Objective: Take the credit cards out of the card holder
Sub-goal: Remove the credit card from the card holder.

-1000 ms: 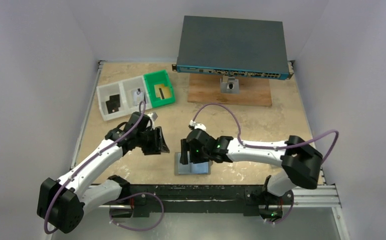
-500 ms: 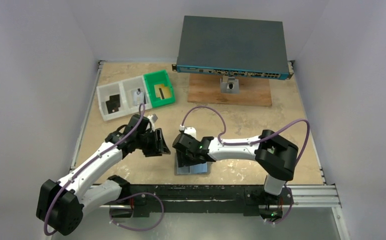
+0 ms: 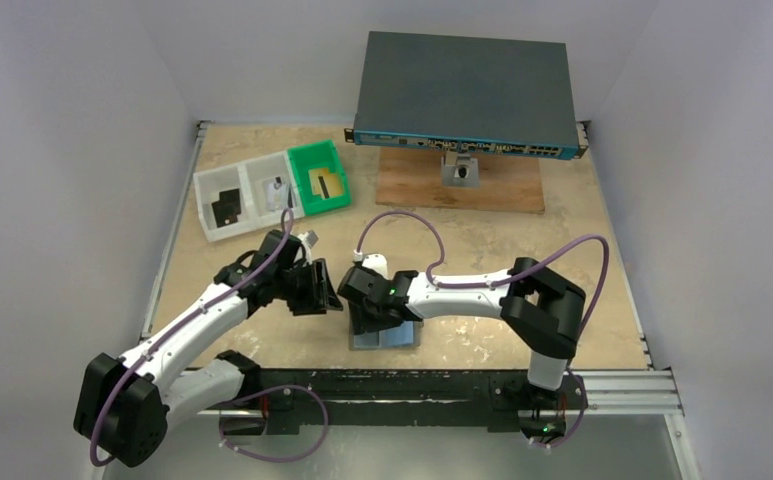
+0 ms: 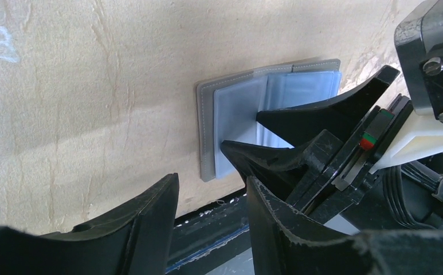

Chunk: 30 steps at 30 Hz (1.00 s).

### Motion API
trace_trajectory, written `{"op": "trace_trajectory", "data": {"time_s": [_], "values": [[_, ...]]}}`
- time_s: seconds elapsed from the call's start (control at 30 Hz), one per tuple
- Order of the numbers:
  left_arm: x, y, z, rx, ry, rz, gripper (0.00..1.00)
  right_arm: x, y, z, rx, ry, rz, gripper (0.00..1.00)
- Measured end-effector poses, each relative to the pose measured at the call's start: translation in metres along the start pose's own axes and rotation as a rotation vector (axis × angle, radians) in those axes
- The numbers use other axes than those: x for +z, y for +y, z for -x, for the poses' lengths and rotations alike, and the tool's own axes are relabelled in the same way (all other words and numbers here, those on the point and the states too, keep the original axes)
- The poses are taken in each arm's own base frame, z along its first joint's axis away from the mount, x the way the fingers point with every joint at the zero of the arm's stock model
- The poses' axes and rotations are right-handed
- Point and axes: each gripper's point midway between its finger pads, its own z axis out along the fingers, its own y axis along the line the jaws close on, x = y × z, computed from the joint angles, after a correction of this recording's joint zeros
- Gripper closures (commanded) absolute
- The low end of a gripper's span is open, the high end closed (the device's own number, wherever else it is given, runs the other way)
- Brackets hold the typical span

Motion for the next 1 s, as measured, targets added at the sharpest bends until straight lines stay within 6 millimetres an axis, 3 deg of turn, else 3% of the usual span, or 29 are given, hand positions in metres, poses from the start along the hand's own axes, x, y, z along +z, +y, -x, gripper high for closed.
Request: {"op": "trace_trajectory", "data": {"time_s": [0.5,0.8,1.0], "values": [[0.011,-0.001,-0.016,-0.007,0.049,0.003,0.57,0.007,-0.008,-0.006,-0.017,0.016,-0.004,0.89],[0.027,-0.008,-0.027,-0.006,0.101,-0.012,0.74,0.011,0.011,0.001,0.045,-0.009,0.149,0.95],[0.041,-0.005,-0.025,-0.01,0.112,0.005,0.73,0.014,0.022,0.003,0.077,-0.008,0.24,0.96]]}}
